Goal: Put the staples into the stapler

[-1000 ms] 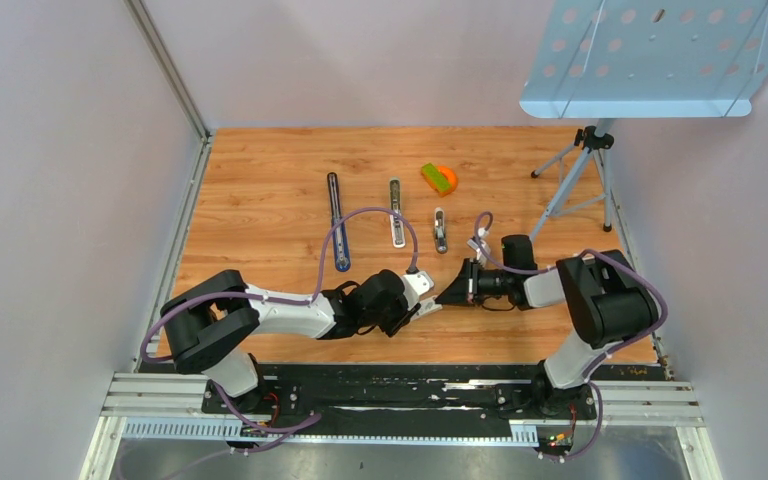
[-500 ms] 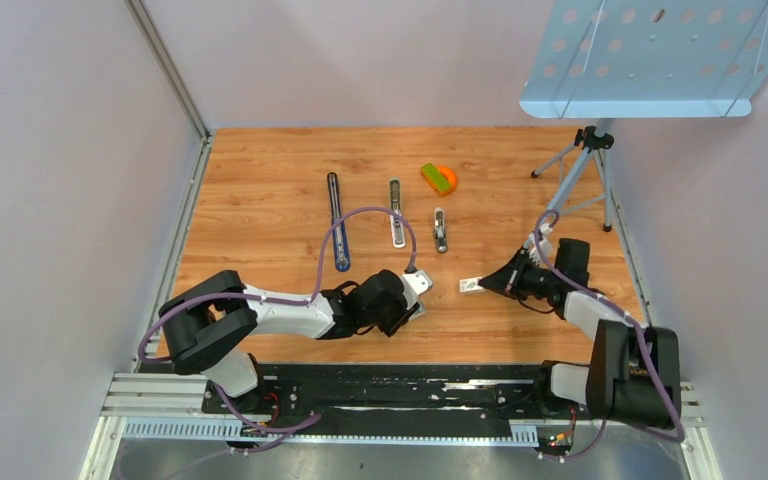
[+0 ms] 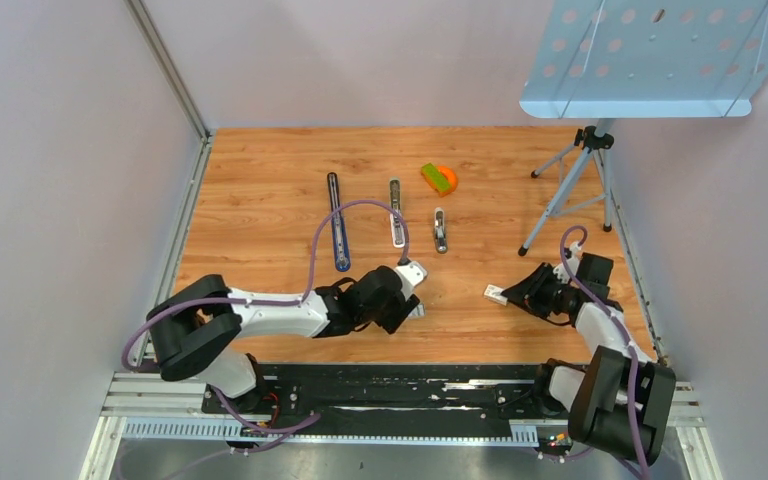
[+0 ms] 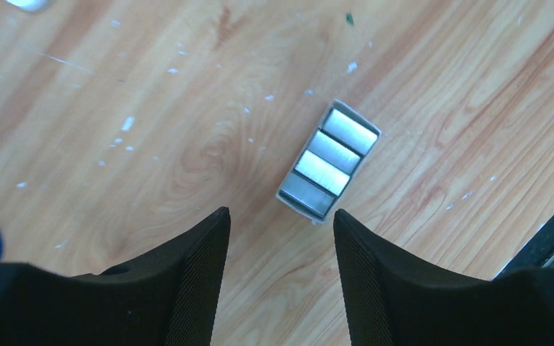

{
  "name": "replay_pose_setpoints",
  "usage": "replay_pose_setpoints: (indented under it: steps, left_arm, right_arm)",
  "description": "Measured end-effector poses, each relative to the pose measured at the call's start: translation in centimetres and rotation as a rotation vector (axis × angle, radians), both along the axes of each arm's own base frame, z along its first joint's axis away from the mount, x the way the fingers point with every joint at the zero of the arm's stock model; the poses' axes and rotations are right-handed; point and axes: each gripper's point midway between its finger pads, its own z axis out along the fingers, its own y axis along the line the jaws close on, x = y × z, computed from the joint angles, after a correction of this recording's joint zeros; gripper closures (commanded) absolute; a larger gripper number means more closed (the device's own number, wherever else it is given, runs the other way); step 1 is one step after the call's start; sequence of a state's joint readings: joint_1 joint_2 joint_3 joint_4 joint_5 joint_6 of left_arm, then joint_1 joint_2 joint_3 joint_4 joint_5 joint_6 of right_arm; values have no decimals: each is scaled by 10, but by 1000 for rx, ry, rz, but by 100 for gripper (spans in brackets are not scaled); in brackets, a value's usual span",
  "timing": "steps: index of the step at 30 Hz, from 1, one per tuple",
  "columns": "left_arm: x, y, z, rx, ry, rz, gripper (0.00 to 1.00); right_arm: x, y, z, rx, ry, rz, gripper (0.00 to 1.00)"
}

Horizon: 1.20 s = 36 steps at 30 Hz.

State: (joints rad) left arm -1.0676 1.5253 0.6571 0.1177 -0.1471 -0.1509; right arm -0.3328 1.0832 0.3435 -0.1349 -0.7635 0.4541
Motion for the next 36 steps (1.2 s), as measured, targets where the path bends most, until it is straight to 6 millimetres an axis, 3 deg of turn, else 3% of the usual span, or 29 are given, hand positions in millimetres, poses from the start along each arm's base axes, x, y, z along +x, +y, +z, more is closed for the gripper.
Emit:
replay_pose_setpoints:
  steps: [8, 13, 16, 20, 25, 31, 36]
  left_arm:
    - [38, 18, 59, -175, -7, 184, 44]
    - [54, 35, 68, -315, 80, 285, 58]
    - [48, 38, 55, -347, 166, 298, 66]
    - [36, 30, 41, -362, 268, 267, 69]
    - [26, 20, 35, -401, 333, 227, 74]
    - [14, 24, 15, -396, 389, 225, 77]
    - [5, 27, 4, -396, 423, 227, 78]
  right_arm:
    - [-6, -15, 12, -106, 28, -86, 58]
    - [-1, -8, 32, -201, 0, -45, 59]
    - [1, 13, 43, -245, -31, 39, 59]
    - [-4, 53, 49, -309, -50, 181, 60]
    - [-13, 93, 37, -364, -27, 306, 61]
    - [-29, 148, 25, -396, -55, 469, 59]
    - [-27, 185, 23, -439, -85, 547, 59]
